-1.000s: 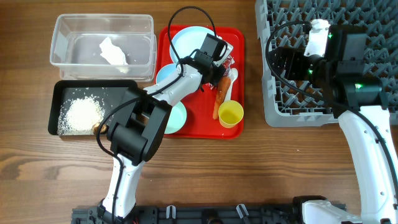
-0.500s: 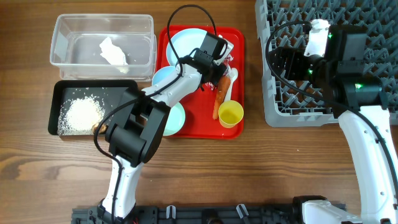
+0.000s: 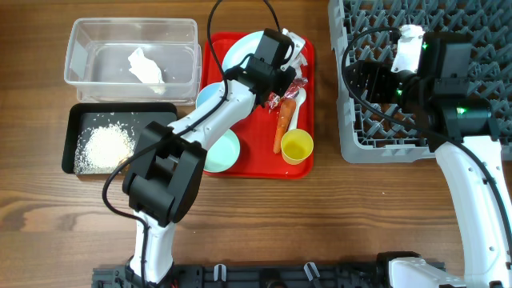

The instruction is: Sort waste into correct bins and load items into the dishwasher rack

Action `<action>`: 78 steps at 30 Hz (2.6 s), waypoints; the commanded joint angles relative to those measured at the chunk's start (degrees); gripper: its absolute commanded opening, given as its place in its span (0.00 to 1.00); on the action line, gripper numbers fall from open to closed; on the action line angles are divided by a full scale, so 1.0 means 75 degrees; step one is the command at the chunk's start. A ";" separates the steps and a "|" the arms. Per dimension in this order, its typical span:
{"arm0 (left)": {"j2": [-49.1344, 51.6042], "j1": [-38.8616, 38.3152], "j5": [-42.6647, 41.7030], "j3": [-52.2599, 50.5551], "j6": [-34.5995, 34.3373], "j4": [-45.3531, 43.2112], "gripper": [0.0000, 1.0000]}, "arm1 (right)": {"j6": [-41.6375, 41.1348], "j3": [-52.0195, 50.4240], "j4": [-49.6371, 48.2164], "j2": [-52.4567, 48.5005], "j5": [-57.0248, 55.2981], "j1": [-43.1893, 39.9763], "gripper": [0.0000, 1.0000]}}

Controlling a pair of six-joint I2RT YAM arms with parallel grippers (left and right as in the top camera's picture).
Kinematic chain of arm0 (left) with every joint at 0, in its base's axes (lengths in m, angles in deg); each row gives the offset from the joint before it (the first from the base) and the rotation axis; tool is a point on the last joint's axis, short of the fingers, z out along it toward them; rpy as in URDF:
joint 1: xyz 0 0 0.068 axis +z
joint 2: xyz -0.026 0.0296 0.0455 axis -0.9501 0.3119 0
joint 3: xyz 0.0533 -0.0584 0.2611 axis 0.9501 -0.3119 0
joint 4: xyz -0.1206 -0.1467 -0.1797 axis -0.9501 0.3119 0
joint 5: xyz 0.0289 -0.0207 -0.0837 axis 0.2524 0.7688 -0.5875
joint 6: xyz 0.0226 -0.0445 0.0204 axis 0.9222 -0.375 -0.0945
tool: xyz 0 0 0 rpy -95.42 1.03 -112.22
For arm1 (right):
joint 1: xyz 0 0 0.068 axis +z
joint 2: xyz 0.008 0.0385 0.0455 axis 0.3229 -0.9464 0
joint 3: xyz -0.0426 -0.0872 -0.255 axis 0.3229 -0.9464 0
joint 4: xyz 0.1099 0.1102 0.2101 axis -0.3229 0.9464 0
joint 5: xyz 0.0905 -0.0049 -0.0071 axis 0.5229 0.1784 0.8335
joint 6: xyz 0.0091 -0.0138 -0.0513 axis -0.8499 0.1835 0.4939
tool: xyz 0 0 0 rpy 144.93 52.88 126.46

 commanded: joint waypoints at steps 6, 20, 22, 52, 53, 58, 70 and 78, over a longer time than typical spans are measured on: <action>-0.0414 -0.0035 0.0073 0.0064 -0.0085 0.0227 0.04 | 0.0085 0.0152 -0.0006 -0.0015 -0.0128 -0.0032 1.00; -0.2084 0.2407 0.1521 0.0064 -0.2072 0.0676 0.04 | 0.0082 0.0152 0.0023 -0.0015 -0.0128 -0.0032 1.00; -0.1888 0.2964 0.1524 0.0064 -0.2124 0.1134 0.04 | 0.0082 0.0152 0.0017 -0.0015 -0.0128 -0.0032 1.00; -0.0017 0.0277 -0.0807 0.0064 0.1032 0.1291 1.00 | 0.0058 0.0152 -0.0015 -0.0015 -0.0122 -0.0032 1.00; 0.0117 0.0315 -0.0790 0.0064 0.1035 0.1247 1.00 | 0.0058 0.0152 -0.0012 -0.0015 -0.0125 -0.0032 1.00; 0.0530 0.0388 -0.0793 0.0064 0.1029 0.1230 0.92 | 0.0058 0.0152 0.0041 -0.0015 -0.0122 -0.0032 1.00; 0.0638 0.0495 -0.0653 0.0052 0.0970 0.1262 0.67 | 0.0058 0.0152 0.0067 -0.0015 -0.0122 -0.0032 1.00; 0.0638 0.0475 -0.0883 0.0050 0.0970 0.1413 0.52 | 0.0058 0.0152 0.0067 -0.0015 -0.0122 -0.0032 1.00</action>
